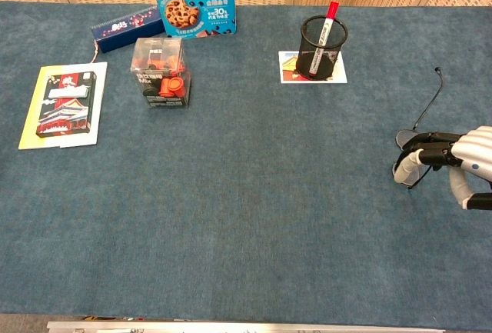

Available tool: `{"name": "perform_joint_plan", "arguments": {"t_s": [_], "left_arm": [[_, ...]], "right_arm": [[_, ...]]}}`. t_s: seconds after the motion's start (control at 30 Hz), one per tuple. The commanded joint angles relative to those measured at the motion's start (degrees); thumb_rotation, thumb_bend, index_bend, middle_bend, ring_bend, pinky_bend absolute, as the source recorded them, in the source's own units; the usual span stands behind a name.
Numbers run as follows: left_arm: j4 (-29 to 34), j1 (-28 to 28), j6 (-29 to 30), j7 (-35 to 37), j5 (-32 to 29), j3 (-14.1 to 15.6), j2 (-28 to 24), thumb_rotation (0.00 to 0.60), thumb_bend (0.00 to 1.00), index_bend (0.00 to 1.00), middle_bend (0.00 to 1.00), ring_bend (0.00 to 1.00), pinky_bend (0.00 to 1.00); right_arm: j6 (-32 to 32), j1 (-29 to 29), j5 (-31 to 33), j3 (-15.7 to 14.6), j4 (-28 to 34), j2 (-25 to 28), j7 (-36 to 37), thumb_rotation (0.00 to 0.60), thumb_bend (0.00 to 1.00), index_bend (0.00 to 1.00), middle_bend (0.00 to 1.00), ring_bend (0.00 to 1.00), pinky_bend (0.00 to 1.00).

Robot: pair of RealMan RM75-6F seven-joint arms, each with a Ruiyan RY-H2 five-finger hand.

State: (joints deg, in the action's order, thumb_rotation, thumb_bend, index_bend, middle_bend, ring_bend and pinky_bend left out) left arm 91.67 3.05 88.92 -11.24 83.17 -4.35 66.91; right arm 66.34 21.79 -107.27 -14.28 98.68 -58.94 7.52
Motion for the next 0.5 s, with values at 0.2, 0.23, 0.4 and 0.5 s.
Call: {"name": "perform_joint_plan", "arguments": {"t_s": [0.2,0.23,0.4,0.5], "left_arm": [[0.0,-0.1,0.1,0.0,0.0,0.1,0.0,0.6,0.52,0.45,0.52,0.5,0.63],[0.0,-0.1,0.1,0.0,0.0,0.1,0.0,0.6,0.52,0.45,0.52,0.5,0.63],[-0.1,0.0,-0.1,-0.1,-0.1,0.0,0.1,0.6,0.52,0.46,0.52,0.5,0.63],[-0.1,0.1,-0.1,-0.1,-0.1,0.0,0.1,0.6,0.52,0.46,0.52,0.5,0.63]], "right_arm": [[-0.2,-0.4,1.1,0.3,-0.3,0.1,-0.6,0.6,1.0,0.36,0.32,0.17,0.38],[-0.2,-0.4,1.2,0.3,-0.4,0.2,-0.6,0.6,1.0,0.36,0.32,0.17,0.38],[-0.3,-0.8,2.0,0.5,-0.6,0.4,-1.5,0.6,1.0,0.36,0.32,0.17,0.38],[-0.3,-1.0,2.4,0.6,-0.7,0.6,-1.7,0.6,1.0,0.36,0.32,0.17,0.38]]}}
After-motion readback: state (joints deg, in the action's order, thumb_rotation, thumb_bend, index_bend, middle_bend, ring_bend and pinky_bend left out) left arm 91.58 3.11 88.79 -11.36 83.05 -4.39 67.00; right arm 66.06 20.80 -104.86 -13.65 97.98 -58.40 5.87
